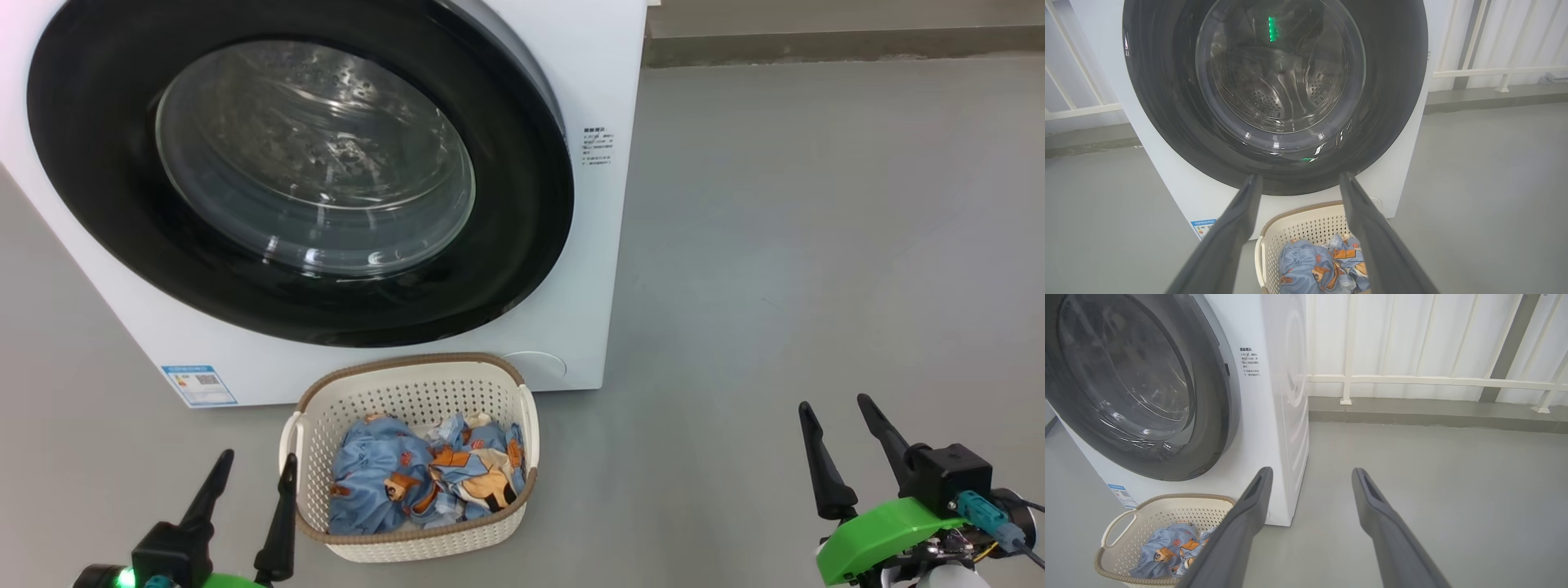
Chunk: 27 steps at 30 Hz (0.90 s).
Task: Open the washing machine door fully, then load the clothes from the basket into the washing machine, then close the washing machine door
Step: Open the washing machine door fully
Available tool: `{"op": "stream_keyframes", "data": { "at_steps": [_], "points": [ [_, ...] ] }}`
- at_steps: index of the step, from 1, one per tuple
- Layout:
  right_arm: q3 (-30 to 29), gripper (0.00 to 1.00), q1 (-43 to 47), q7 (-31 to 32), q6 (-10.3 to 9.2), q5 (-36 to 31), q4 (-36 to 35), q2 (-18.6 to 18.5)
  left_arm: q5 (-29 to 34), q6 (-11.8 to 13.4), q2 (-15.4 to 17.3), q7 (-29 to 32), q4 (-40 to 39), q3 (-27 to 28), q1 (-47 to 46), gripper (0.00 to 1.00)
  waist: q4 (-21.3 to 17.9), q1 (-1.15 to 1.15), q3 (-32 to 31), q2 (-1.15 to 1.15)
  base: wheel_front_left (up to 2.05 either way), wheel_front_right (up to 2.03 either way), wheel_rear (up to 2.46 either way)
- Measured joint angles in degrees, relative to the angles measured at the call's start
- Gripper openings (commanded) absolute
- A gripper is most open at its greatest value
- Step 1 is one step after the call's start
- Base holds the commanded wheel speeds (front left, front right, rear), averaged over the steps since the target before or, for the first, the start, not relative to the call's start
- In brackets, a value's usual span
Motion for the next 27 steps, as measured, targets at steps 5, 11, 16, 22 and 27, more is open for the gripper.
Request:
{"op": "stream_keyframes", "data": {
  "at_steps": [5,11,16,22,27],
  "points": [
    [-0.42,0.0,-1.79,0.0,0.0,7.35,-0.64,1.32,0.0,0.0,-0.56,0.0,-0.29,-0.09,0.07,1.0,0.21,0.0,0.19,0.0,0.0,0.0,0.0],
    [-0.6,0.0,-7.92,-0.01,0.0,21.84,-3.36,1.85,0.0,0.0,-1.69,0.0,-1.26,-0.46,0.16,1.0,0.5,0.01,0.77,0.0,0.0,0.0,0.0],
    [1.29,0.0,-13.01,-0.19,-0.01,40.72,-4.76,1.78,0.0,-0.01,-2.14,0.0,-1.92,-1.02,0.14,1.0,1.17,0.0,1.56,0.0,0.0,0.0,0.0],
    [5.5,0.0,-19.82,-0.1,-0.01,62.4,-5.44,-2.22,0.0,-0.1,-2.3,0.0,-3.04,-1.16,-0.09,1.0,1.93,0.01,3.73,0.0,0.0,0.0,0.0],
    [7.51,0.0,-26.44,0.07,-0.01,70.91,-6.78,-5.48,0.0,-0.1,-2.7,0.0,-4.02,-1.07,-1.6,1.0,2.41,0.0,6.21,0.0,0.0,0.0,0.0]
  ]
}}
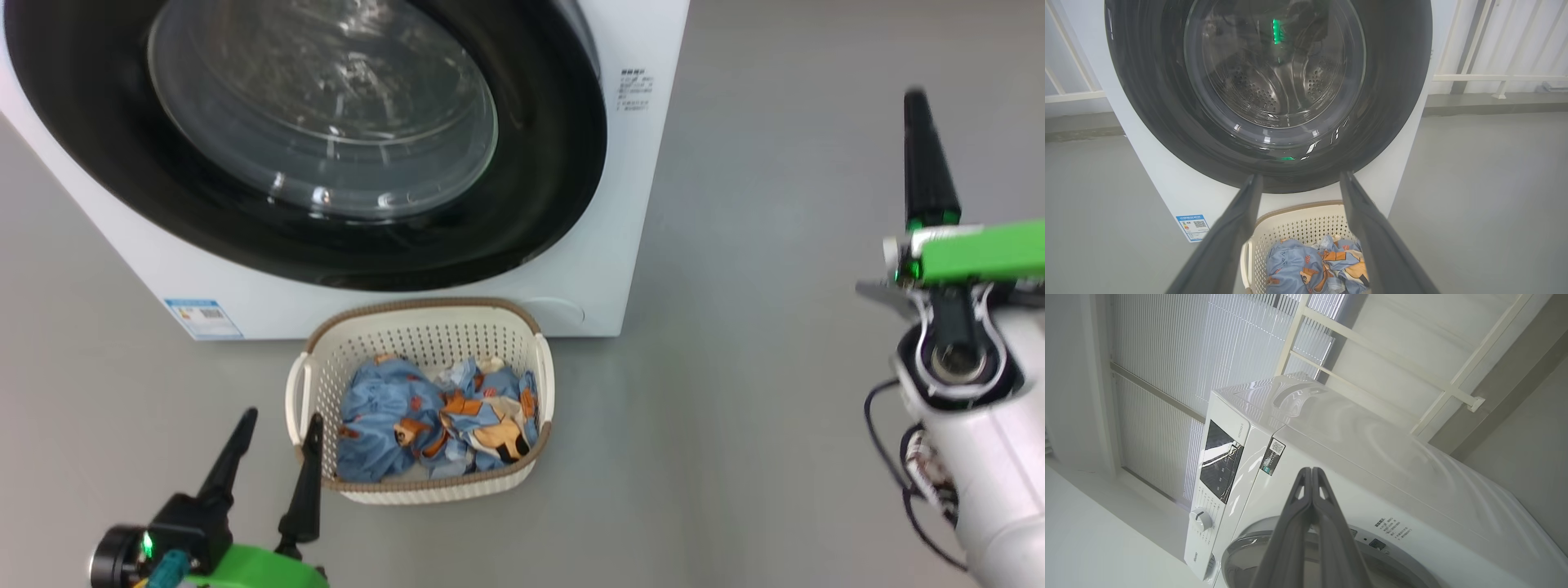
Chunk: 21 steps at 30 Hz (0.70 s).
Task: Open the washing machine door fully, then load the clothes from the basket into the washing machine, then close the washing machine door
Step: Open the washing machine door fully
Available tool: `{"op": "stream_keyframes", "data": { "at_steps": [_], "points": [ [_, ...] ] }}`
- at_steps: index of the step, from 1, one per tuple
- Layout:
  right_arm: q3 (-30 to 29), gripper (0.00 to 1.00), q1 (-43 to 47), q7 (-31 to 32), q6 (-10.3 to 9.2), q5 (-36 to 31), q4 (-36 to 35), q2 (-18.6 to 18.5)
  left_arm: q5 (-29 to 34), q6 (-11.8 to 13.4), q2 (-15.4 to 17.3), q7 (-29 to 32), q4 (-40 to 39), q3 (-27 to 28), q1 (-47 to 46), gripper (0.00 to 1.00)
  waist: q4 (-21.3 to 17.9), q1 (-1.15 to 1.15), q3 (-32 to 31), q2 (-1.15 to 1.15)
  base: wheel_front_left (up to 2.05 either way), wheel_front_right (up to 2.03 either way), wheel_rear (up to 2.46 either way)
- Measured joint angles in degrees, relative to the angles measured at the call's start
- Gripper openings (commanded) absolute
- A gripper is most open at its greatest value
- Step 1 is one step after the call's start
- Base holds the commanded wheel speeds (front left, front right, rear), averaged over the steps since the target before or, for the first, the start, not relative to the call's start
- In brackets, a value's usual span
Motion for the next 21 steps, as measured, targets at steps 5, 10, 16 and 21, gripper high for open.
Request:
{"op": "stream_keyframes", "data": {
  "at_steps": [5,10,16,21],
  "points": [
    [1.6,0.0,-5.4,8.82,0.0,8.4,0.62,-1.62,0.0,0.0,-0.27,-0.01,-0.88,-0.13,-2.29,1.0,0.34,0.01,2.84,0.0,0.0,0.0,0.0],
    [0.74,0.0,-10.55,19.17,0.0,12.9,1.14,-2.93,0.0,-0.08,-0.47,-0.01,-1.57,-0.63,-4.97,1.0,0.83,0.0,6.06,0.0,0.0,0.0,0.0],
    [-0.67,0.0,-15.45,33.0,0.0,15.44,2.99,-4.54,-0.07,-0.13,-0.99,-0.02,-2.0,-1.94,-7.79,1.0,1.88,0.0,10.16,0.0,0.0,0.0,0.0],
    [-2.25,0.0,-19.95,41.07,0.0,15.73,5.79,-6.32,-0.15,-0.15,-1.18,-0.02,-3.09,-2.93,-10.17,1.0,3.17,0.01,13.6,0.0,0.0,0.0,0.0]
  ]
}}
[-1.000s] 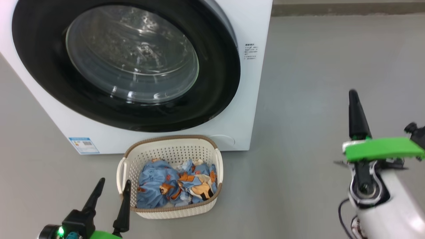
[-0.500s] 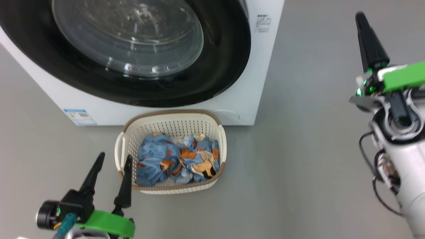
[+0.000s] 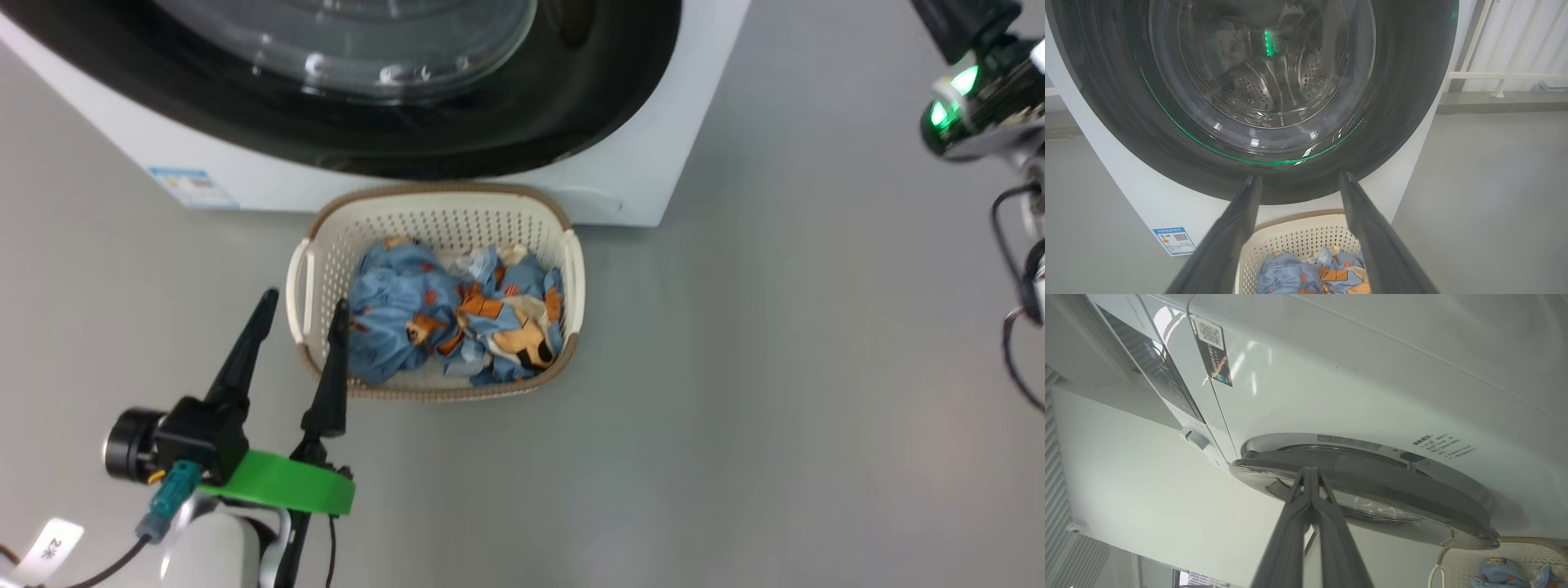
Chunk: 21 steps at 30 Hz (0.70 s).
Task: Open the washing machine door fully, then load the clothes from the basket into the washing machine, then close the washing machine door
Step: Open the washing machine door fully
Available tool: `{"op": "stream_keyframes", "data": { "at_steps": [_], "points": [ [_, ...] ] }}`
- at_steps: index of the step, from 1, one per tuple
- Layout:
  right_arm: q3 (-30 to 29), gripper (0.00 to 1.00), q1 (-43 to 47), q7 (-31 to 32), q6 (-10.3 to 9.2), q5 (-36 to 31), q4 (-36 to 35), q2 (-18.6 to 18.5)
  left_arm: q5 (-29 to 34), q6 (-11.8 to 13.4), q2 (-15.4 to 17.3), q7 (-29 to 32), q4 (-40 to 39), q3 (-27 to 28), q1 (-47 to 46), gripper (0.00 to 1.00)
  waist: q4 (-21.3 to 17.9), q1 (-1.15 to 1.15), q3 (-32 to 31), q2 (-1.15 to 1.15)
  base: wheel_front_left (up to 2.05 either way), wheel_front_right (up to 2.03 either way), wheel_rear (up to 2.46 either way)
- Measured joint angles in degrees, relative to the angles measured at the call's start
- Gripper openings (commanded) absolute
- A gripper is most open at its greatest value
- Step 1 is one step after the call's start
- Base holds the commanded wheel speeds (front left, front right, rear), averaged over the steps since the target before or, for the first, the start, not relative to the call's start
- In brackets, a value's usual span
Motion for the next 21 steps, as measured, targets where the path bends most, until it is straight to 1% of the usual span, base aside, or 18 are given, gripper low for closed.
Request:
{"op": "stream_keyframes", "data": {
  "at_steps": [6,10,15,21],
  "points": [
    [-0.33,0.0,-5.44,8.27,0.0,0.0,2.92,-0.96,-0.75,-0.01,-0.21,-0.08,-1.93,-1.65,-2.19,1.0,1.9,0.0,4.01,0.0,0.0,0.0,0.0],
    [-0.35,0.0,-8.94,12.33,0.0,0.0,4.71,-1.25,-1.32,-0.01,-0.47,-0.24,-2.89,-2.98,-3.5,1.0,3.35,0.0,6.53,0.0,0.0,0.0,0.0],
    [-0.35,0.0,-12.56,15.01,0.0,-0.03,6.48,-1.52,-2.33,0.02,-0.59,-0.24,-3.54,-4.08,-4.07,1.0,4.82,-0.01,9.0,0.0,0.0,0.0,0.0],
    [-0.27,0.0,-17.27,17.05,0.0,-0.93,8.34,-1.65,-3.46,0.85,-0.67,-0.25,-4.42,-5.6,-6.06,1.0,6.78,0.0,12.61,0.0,0.0,0.0,0.0]
  ]
}}
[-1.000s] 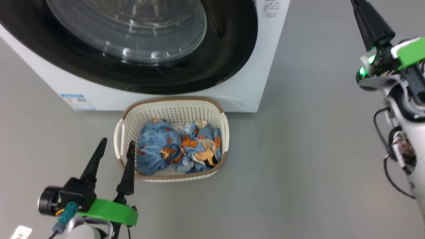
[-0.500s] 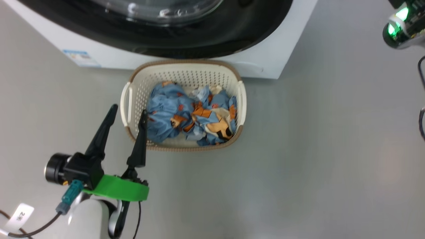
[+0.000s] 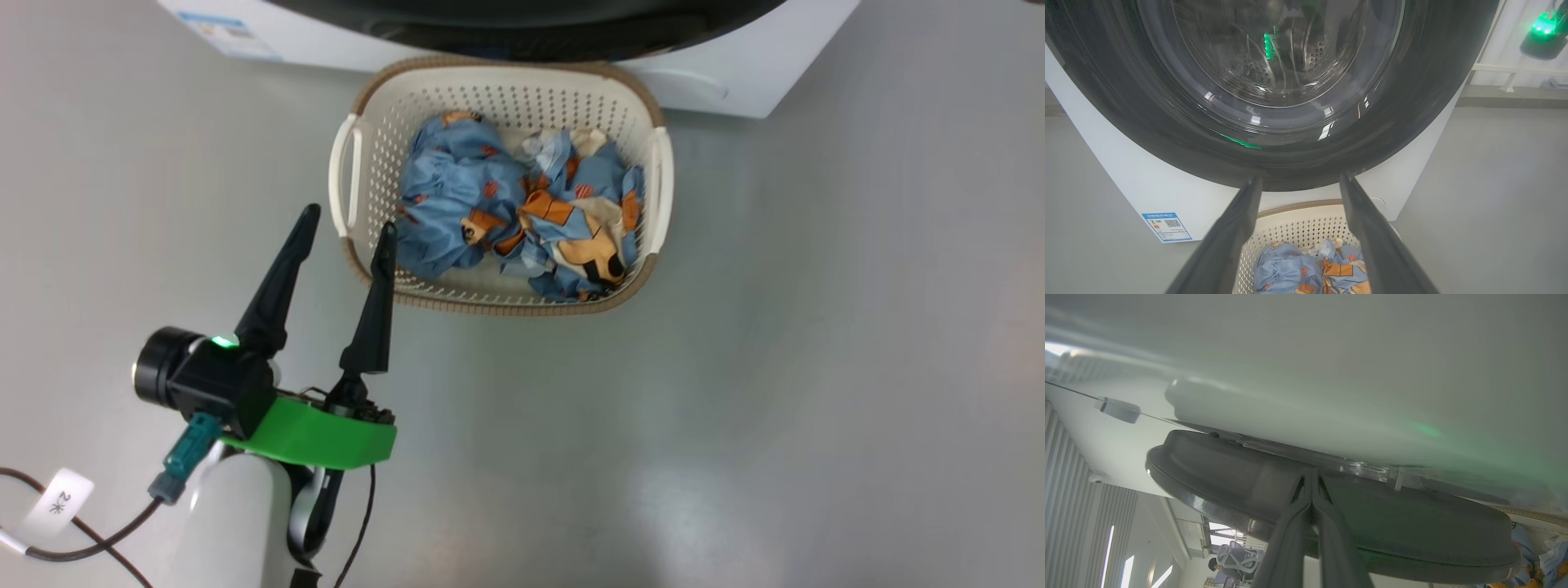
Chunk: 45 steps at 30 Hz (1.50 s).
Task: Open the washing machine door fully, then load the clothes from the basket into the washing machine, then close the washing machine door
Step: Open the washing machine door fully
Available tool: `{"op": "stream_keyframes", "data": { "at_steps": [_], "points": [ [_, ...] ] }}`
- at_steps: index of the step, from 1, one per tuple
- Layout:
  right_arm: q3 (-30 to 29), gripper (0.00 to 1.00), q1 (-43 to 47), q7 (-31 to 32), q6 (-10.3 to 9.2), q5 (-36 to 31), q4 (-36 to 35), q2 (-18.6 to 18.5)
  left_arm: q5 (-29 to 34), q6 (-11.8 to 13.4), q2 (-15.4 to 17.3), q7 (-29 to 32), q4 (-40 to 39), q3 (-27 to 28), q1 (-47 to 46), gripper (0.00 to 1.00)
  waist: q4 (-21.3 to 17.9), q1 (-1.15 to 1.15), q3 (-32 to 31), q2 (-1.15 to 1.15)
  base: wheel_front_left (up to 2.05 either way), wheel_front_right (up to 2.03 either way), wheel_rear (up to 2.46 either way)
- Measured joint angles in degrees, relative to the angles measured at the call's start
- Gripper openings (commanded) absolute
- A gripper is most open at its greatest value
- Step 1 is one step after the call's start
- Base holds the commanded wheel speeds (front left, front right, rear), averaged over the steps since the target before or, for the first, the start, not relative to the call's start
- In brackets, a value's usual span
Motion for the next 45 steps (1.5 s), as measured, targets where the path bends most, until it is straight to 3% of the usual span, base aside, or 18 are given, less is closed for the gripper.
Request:
{"op": "stream_keyframes", "data": {
  "at_steps": [15,45],
  "points": [
    [1.02,0.0,-3.85,3.1,0.0,-1.63,1.59,0.44,-1.52,1.1,-0.2,0.0,-0.54,-2.91,-1.57,1.0,2.7,0.0,3.53,0.0,0.0,0.0,0.0],
    [2.49,0.0,9.83,8.99,-0.01,-3.15,-2.31,6.44,-1.37,1.05,-0.18,0.01,0.76,-1.9,2.09,1.0,0.05,-0.01,-6.92,0.0,0.0,0.0,0.0]
  ]
}}
